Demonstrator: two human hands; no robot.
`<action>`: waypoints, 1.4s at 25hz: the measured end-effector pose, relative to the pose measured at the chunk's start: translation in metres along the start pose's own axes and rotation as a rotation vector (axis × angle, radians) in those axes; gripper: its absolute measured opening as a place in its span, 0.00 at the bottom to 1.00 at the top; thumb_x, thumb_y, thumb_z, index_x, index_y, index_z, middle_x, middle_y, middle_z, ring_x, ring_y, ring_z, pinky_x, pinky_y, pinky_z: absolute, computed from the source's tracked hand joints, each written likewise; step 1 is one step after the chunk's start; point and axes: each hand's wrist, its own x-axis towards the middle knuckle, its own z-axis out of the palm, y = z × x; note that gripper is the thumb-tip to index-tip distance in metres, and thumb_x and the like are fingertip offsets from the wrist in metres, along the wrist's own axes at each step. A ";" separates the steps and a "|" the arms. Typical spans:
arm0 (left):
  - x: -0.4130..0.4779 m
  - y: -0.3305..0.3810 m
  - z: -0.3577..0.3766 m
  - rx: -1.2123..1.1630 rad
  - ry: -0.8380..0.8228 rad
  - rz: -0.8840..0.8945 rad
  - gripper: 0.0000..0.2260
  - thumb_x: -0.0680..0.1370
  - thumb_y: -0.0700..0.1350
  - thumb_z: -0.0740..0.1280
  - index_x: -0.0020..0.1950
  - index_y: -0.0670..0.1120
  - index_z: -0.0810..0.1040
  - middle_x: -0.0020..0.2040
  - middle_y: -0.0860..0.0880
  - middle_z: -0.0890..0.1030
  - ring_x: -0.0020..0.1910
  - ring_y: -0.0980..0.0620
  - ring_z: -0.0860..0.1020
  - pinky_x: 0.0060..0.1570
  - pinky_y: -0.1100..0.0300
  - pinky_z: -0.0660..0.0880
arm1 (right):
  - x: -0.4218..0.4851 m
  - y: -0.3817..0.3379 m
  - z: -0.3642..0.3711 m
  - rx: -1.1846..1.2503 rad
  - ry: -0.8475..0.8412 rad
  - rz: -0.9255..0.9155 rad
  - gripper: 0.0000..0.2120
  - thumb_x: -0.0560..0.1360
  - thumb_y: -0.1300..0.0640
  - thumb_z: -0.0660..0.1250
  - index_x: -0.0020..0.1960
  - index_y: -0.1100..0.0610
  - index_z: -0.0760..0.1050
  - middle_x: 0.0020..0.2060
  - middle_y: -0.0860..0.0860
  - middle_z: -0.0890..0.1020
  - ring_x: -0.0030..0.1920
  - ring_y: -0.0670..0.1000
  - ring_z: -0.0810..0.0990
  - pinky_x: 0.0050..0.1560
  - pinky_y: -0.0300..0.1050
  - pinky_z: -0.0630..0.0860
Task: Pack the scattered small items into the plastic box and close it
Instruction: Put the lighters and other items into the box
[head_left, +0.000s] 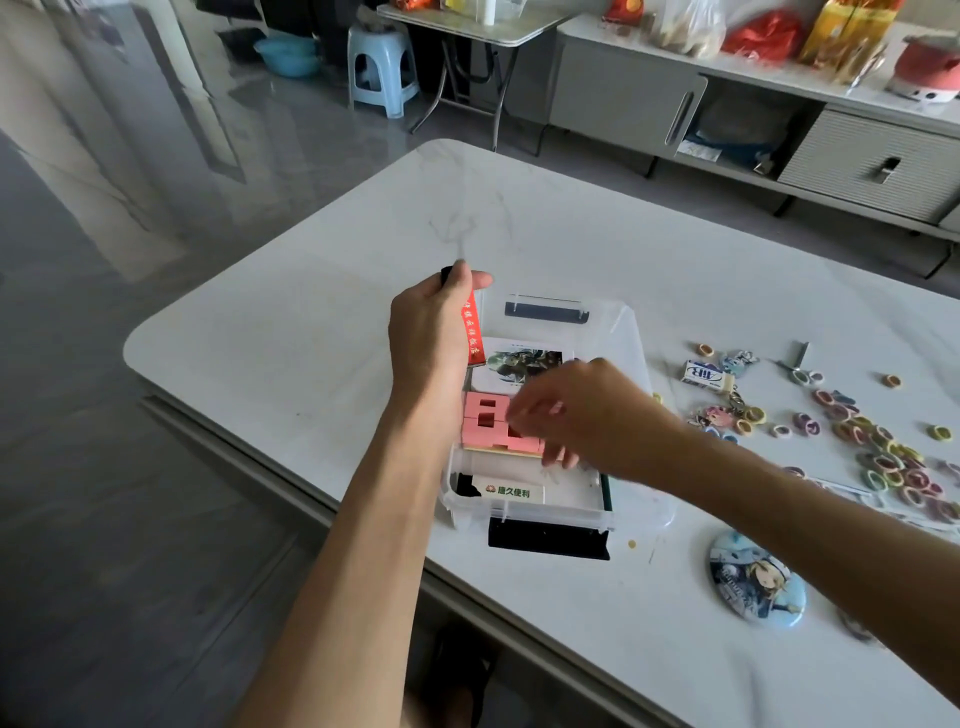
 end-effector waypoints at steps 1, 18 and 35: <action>-0.002 0.001 0.000 -0.002 -0.040 0.001 0.11 0.81 0.48 0.64 0.44 0.48 0.85 0.36 0.52 0.79 0.30 0.59 0.73 0.25 0.70 0.68 | 0.001 -0.003 -0.008 0.219 0.080 0.044 0.05 0.77 0.58 0.67 0.47 0.56 0.82 0.38 0.51 0.85 0.32 0.48 0.85 0.34 0.40 0.80; 0.000 -0.002 -0.011 0.514 -0.024 0.116 0.09 0.77 0.50 0.65 0.46 0.46 0.82 0.42 0.50 0.82 0.41 0.48 0.78 0.40 0.58 0.70 | -0.006 -0.002 -0.035 0.768 0.257 0.286 0.07 0.76 0.67 0.67 0.52 0.61 0.82 0.36 0.56 0.84 0.34 0.49 0.83 0.45 0.38 0.82; -0.002 -0.008 -0.011 0.924 -0.022 0.189 0.05 0.74 0.39 0.63 0.40 0.48 0.75 0.40 0.46 0.79 0.38 0.44 0.70 0.46 0.52 0.78 | 0.001 0.001 0.023 -0.038 0.054 0.393 0.02 0.71 0.63 0.73 0.40 0.59 0.82 0.37 0.54 0.83 0.39 0.52 0.84 0.40 0.43 0.81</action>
